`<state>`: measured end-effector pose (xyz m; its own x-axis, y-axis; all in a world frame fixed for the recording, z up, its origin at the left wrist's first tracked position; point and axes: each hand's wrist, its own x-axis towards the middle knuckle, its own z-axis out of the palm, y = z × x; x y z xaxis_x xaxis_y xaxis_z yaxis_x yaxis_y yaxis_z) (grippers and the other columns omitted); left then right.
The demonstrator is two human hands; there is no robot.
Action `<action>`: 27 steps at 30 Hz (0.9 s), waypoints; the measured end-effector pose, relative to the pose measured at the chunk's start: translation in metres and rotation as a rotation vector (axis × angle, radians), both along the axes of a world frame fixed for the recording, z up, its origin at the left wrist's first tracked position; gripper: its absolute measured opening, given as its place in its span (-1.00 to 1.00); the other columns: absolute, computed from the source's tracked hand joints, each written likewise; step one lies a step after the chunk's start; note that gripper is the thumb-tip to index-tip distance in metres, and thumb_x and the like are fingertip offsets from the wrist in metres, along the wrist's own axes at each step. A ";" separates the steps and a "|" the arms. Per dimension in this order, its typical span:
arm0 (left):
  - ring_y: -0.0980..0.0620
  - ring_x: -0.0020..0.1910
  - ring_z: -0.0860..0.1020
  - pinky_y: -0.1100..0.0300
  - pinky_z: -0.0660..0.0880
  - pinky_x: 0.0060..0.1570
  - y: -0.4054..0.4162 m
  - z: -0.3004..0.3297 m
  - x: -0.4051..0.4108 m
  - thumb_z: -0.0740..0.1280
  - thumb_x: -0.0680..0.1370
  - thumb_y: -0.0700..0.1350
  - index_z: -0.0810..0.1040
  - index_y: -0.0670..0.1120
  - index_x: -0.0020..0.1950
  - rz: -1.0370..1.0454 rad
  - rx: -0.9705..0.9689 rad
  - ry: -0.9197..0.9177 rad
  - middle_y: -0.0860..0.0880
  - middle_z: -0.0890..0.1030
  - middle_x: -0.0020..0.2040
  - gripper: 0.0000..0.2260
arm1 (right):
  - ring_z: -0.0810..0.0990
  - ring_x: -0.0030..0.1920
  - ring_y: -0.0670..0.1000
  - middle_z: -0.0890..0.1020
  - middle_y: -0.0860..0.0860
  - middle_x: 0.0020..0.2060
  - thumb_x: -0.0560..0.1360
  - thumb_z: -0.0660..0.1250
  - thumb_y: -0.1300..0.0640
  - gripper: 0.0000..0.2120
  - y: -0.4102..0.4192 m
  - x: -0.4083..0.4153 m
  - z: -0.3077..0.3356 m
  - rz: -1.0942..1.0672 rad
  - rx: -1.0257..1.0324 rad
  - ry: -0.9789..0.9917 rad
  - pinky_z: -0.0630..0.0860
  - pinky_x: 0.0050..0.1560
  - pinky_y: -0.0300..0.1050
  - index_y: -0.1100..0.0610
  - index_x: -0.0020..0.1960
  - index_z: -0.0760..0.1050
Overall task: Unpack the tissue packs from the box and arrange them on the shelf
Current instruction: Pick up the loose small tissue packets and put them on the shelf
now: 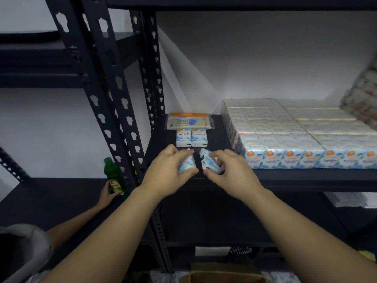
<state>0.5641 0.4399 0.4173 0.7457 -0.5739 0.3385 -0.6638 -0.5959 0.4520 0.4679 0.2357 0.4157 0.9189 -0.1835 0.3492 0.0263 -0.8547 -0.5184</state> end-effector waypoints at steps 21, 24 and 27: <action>0.13 0.23 0.45 0.20 0.46 0.11 0.011 -0.020 -0.008 0.49 0.52 0.05 0.45 -0.07 0.27 0.151 -0.190 0.033 0.06 0.39 0.30 -0.58 | 0.39 0.16 0.00 0.29 -0.08 0.04 0.59 0.29 -0.28 -0.49 0.009 0.025 -0.007 -0.008 -0.268 0.104 0.51 0.12 -0.04 -0.21 0.51 0.40; 0.07 0.29 0.46 0.17 0.46 0.18 0.010 -0.024 -0.004 0.48 0.53 0.06 0.45 -0.07 0.26 0.143 -0.159 0.036 0.04 0.41 0.32 -0.59 | 0.39 0.15 0.00 0.28 -0.08 0.03 0.63 0.25 -0.24 -0.53 0.009 0.025 -0.007 0.012 -0.282 0.121 0.50 0.10 -0.04 -0.23 0.52 0.38; 0.07 0.26 0.48 0.11 0.50 0.20 0.009 -0.023 -0.002 0.45 0.54 0.10 0.42 0.01 0.41 0.115 -0.155 0.066 0.08 0.43 0.30 -0.51 | 0.40 0.14 0.00 0.31 -0.07 0.05 0.64 0.24 -0.21 -0.61 0.009 0.025 -0.007 0.020 -0.281 0.119 0.52 0.09 -0.01 -0.21 0.45 0.42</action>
<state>0.5620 0.4489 0.3940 0.8268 -0.4284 0.3646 -0.5613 -0.5858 0.5845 0.4924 0.2446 0.4090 0.9588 -0.0764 0.2737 -0.0021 -0.9650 -0.2621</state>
